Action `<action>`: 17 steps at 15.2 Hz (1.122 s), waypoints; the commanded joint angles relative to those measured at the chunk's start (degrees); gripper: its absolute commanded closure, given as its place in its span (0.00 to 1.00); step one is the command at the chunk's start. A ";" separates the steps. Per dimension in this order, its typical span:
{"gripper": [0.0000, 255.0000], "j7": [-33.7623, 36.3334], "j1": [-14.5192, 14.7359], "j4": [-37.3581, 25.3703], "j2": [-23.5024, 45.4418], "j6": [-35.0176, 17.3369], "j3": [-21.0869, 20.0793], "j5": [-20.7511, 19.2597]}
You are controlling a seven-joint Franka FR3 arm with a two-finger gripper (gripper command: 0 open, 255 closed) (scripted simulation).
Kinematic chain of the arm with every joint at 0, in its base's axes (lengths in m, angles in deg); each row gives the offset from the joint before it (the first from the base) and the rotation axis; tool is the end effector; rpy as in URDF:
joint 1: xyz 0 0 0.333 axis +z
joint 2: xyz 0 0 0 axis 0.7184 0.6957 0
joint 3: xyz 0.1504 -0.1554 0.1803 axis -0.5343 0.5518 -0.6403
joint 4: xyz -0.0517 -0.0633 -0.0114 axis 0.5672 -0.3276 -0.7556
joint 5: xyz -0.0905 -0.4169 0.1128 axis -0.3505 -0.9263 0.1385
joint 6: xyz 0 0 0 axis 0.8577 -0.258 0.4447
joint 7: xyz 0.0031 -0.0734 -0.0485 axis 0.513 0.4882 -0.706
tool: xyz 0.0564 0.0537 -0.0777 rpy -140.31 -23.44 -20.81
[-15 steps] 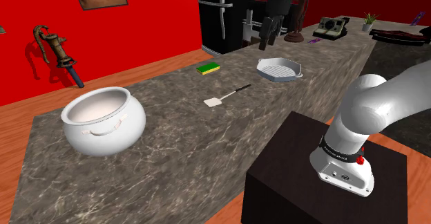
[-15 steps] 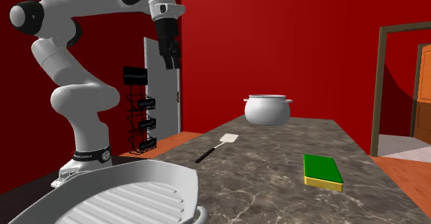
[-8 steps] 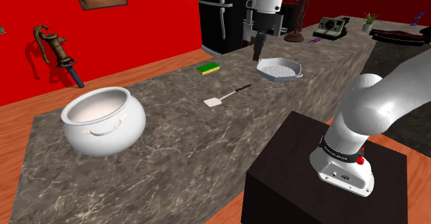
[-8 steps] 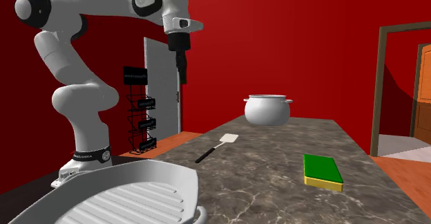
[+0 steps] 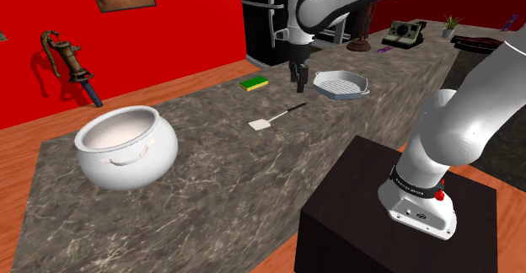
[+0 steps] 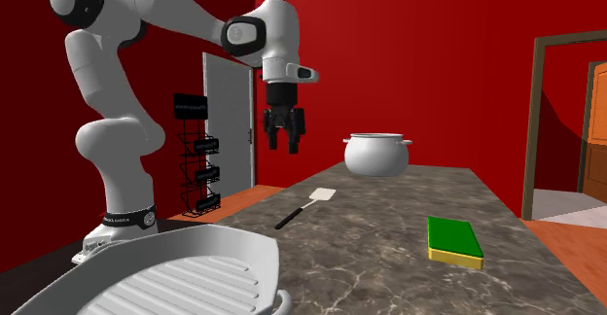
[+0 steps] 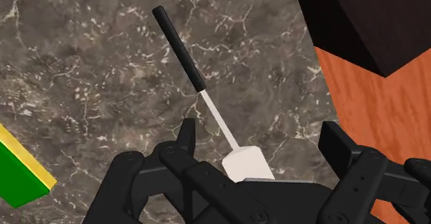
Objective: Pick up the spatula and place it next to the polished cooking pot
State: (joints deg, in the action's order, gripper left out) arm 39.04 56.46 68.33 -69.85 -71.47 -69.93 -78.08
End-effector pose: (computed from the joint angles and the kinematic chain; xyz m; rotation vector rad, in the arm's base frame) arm 0.5009 0.0057 0.4106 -2.8412 -1.2738 -0.0196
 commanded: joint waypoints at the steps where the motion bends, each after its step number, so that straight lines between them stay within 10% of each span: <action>1: 0.00 -5.77 1.27 -0.60 3.93 -2.82 0.34 -0.90; 7: 0.00 -21.12 3.97 -3.51 16.08 -10.99 0.27 -3.42; 17: 0.00 -21.71 3.74 -0.92 19.64 -17.11 0.46 -3.17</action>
State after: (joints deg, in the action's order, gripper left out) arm 17.37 60.22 67.31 -50.36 -88.30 -69.49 -81.27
